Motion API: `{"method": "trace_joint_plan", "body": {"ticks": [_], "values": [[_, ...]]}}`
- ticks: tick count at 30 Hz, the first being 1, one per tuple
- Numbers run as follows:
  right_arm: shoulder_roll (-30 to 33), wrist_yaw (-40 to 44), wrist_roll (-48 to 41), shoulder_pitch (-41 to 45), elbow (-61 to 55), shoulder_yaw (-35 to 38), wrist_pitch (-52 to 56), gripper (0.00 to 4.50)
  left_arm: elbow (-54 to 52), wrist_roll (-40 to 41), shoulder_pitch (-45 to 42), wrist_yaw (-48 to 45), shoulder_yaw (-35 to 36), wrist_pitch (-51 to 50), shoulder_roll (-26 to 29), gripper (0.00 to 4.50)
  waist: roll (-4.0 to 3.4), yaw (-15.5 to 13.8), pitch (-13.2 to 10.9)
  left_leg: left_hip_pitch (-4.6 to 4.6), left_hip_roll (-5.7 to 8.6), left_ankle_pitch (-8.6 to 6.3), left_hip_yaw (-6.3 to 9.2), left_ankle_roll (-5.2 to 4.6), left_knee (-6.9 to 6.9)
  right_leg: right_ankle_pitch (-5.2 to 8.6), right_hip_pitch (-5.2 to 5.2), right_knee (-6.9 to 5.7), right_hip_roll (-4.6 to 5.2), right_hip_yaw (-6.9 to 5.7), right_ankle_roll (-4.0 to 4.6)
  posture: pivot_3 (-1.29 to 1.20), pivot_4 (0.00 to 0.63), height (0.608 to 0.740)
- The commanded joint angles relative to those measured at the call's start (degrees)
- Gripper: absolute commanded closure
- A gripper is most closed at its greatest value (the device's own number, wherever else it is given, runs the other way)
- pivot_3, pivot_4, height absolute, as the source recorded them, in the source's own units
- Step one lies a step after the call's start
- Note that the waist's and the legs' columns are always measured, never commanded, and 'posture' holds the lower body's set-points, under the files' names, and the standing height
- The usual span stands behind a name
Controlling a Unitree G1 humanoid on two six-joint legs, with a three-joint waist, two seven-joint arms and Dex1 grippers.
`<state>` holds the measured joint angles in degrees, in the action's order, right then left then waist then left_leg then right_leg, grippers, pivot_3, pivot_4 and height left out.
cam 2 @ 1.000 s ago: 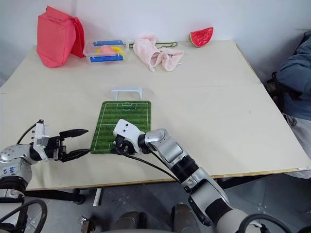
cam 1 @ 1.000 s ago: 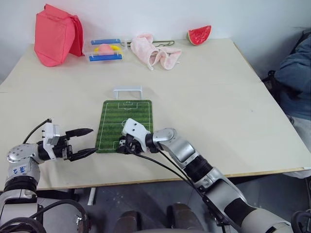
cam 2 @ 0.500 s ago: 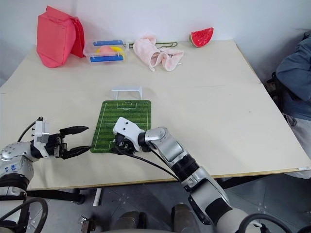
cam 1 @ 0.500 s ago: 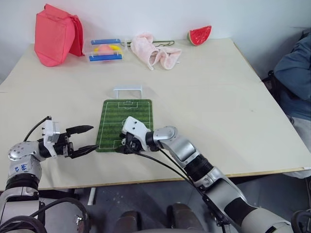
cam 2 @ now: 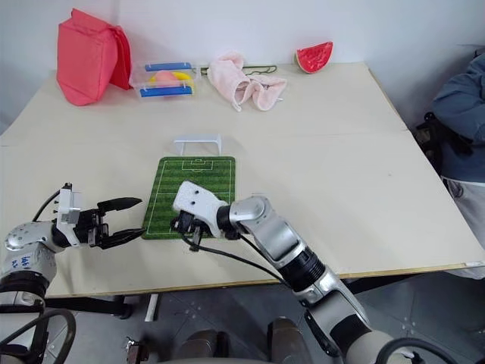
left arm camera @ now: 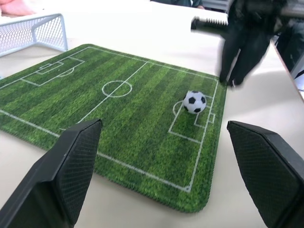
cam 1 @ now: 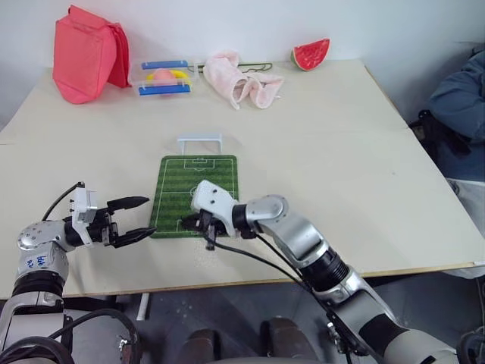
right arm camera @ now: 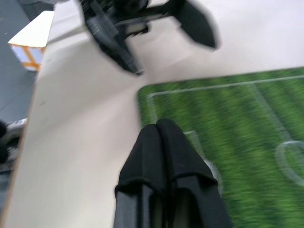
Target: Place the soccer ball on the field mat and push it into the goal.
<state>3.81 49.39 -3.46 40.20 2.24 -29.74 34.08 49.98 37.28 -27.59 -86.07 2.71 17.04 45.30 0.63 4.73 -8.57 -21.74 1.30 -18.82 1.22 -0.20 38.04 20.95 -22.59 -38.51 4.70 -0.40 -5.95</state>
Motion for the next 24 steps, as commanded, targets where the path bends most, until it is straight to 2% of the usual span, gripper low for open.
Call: {"method": "trace_joint_plan", "body": {"ticks": [1, 8, 17, 21, 24], "values": [[-0.90, 0.06, -0.85, -1.50, 0.19, -1.03, -0.64, 4.46, -2.51, 2.96, 1.04, -6.43, -0.22, -1.33, 1.77, 0.00, 0.00, -0.03, 0.00, 0.00, 0.00, 0.00, 0.00, 0.00, 0.00, 0.00, 0.00, 0.01, 0.00, 0.01, 0.00, 0.00, 0.150, 0.740], [-1.86, -0.59, -0.03, -0.51, 8.71, 0.11, -5.08, 4.46, -4.18, 4.41, 1.87, -6.43, -1.21, -1.98, 3.09, 0.00, 0.00, -0.13, -0.01, 0.00, 0.01, 0.00, 0.00, 0.00, 0.02, 0.00, 0.02, 0.07, 0.00, 0.02, 0.00, 0.00, 0.150, 0.740], [1.97, -2.27, -0.55, 10.45, 17.60, 9.73, -10.13, 4.46, -1.84, 3.51, -0.20, -6.43, -0.45, -0.82, 2.45, 0.00, -0.01, -0.20, -0.04, 0.00, 0.01, 0.01, -0.01, 0.01, 0.07, 0.00, 0.04, 0.10, 0.00, -0.01, 0.00, 0.00, 0.150, 0.740], [4.53, -3.01, -0.84, 14.44, 19.14, 14.02, -10.78, 4.46, -0.61, 2.85, -1.78, -6.43, -0.42, -0.15, 1.46, 0.00, -0.01, -0.13, -0.04, 0.00, 0.00, 0.01, 0.01, 0.01, 0.00, 0.00, 0.02, 0.09, 0.00, -0.03, 0.00, 0.00, 0.150, 0.740], [6.45, -2.06, -1.69, 14.10, 15.15, 15.64, -9.37, 4.46, 0.58, 2.20, -3.02, -6.43, -0.06, 0.32, 0.65, 0.00, -0.01, -0.11, -0.04, 0.00, 0.00, 0.01, 0.01, 0.01, -0.02, 0.00, 0.02, 0.08, 0.00, -0.06, 0.00, 0.00, 0.150, 0.740]]}}
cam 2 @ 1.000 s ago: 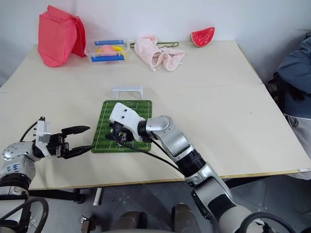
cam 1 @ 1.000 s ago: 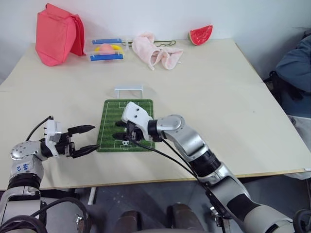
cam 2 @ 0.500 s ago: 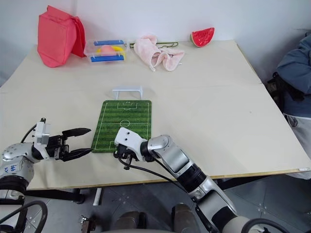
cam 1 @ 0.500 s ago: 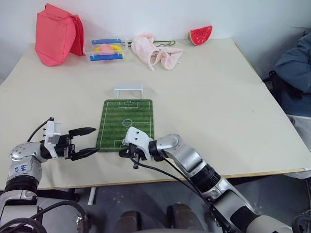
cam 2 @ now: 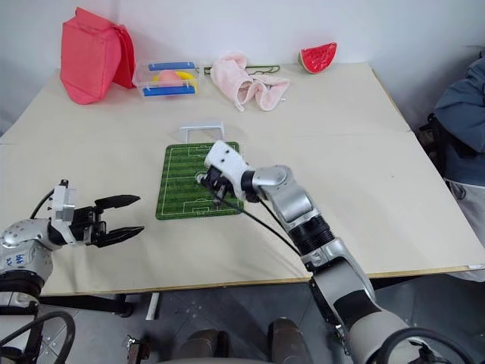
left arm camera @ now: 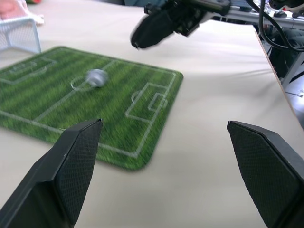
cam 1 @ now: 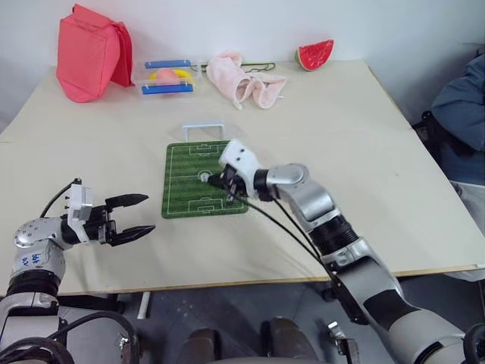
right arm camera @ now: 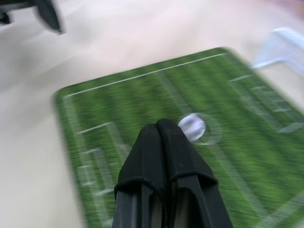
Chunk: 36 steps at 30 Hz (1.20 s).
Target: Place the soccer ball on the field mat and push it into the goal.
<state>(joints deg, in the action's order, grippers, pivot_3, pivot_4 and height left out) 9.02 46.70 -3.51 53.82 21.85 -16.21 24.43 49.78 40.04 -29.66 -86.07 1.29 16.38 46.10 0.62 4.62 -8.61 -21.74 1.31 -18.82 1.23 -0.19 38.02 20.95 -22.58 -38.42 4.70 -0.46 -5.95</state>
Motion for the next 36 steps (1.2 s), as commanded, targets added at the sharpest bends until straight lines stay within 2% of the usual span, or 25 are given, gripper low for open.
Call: {"method": "trace_joint_plan", "body": {"ticks": [1, 7, 11, 14, 20, 23, 26, 33, 36], "values": [[1.67, 0.64, -2.18, -0.11, -6.36, 2.81, 1.11, 4.46, 1.50, -1.02, -1.41, -6.43, 1.62, 1.37, -0.42, 0.00, 0.00, 0.04, 0.00, 0.00, 0.00, 0.00, 0.00, 0.00, 0.00, 0.00, 0.00, 0.01, 0.00, -0.01, 0.00, 0.00, 0.150, 0.740], [4.41, -0.11, -3.07, -3.50, -12.56, 4.88, 2.18, 4.46, 6.82, -5.10, -4.64, -4.73, 5.12, 3.17, -2.22, 0.00, 0.00, 0.13, 0.00, -0.01, -0.02, 0.00, -0.01, -0.01, 0.01, 0.00, -0.01, 0.01, 0.00, -0.09, 0.00, 0.00, 0.150, 0.740], [9.17, 0.28, -4.08, -7.38, -16.87, 7.52, 2.55, 4.46, 9.12, -7.52, -7.07, 4.71, 8.80, 3.46, -3.61, 0.00, 0.02, -0.31, -0.01, -0.04, 0.00, -0.01, -0.03, -0.02, 0.05, 0.00, 0.02, 0.07, 0.02, -0.09, 0.00, 0.00, 0.150, 0.740], [13.50, 1.93, -5.96, -11.24, -21.00, 9.38, 4.81, 3.95, 9.54, -8.82, -7.80, 10.25, 11.46, 2.68, -4.42, 0.00, 0.02, -1.12, -0.01, -0.25, 0.00, -0.01, 0.00, -0.03, 0.13, 0.00, -0.05, 0.23, 0.02, -0.10, -0.01, 0.00, 0.150, 0.740], [21.36, 3.87, -8.59, -19.87, -23.61, 15.53, 0.66, 1.92, 9.36, -14.16, -9.00, 25.31, 12.84, -4.59, -4.27, 0.00, 0.02, -1.76, -0.02, -0.43, 0.00, -0.01, 0.02, -0.03, 0.17, -0.01, -0.12, 0.37, 0.02, -0.15, -0.03, 0.00, 0.150, 0.740], [25.07, 5.51, -11.31, -25.00, -24.04, 21.12, -1.81, 1.00, 9.35, -15.63, -9.52, 32.77, 14.04, -9.11, -4.37, 0.00, 0.03, -1.81, -0.02, -0.44, 0.00, -0.01, 0.02, -0.03, 0.16, -0.01, -0.11, 0.40, -0.01, -0.17, -0.03, 0.00, 0.150, 0.740], [27.66, 6.28, -13.29, -28.42, -24.47, 24.54, -2.50, 0.01, 7.56, -15.08, -9.30, 34.74, 15.79, -10.59, -5.08, 0.00, 0.04, -2.02, -0.03, -0.44, -0.01, -0.01, 0.01, -0.03, 0.16, -0.02, -0.11, 0.42, -0.01, -0.18, -0.03, 0.00, 0.150, 0.740], [29.49, 5.33, -16.80, -33.30, -27.59, 28.64, -1.32, 0.01, 5.84, -15.44, -9.66, 37.02, 17.37, -13.74, -5.83, 0.00, 0.04, -2.51, -0.03, -0.43, -0.05, 0.01, -0.05, 0.01, 0.21, -0.02, -0.08, 0.43, -0.03, -0.17, -0.03, 0.00, 0.150, 0.740], [29.43, 3.92, -18.10, -36.00, -30.12, 30.07, -0.19, 0.01, 5.47, -16.50, -8.69, 36.58, 17.08, -11.89, -6.11, 0.00, 0.04, -3.05, -0.03, -0.43, -0.05, 0.01, -0.05, 0.01, 0.25, -0.02, -0.07, 0.43, -0.02, -0.16, -0.04, 0.00, 0.150, 0.740]]}}
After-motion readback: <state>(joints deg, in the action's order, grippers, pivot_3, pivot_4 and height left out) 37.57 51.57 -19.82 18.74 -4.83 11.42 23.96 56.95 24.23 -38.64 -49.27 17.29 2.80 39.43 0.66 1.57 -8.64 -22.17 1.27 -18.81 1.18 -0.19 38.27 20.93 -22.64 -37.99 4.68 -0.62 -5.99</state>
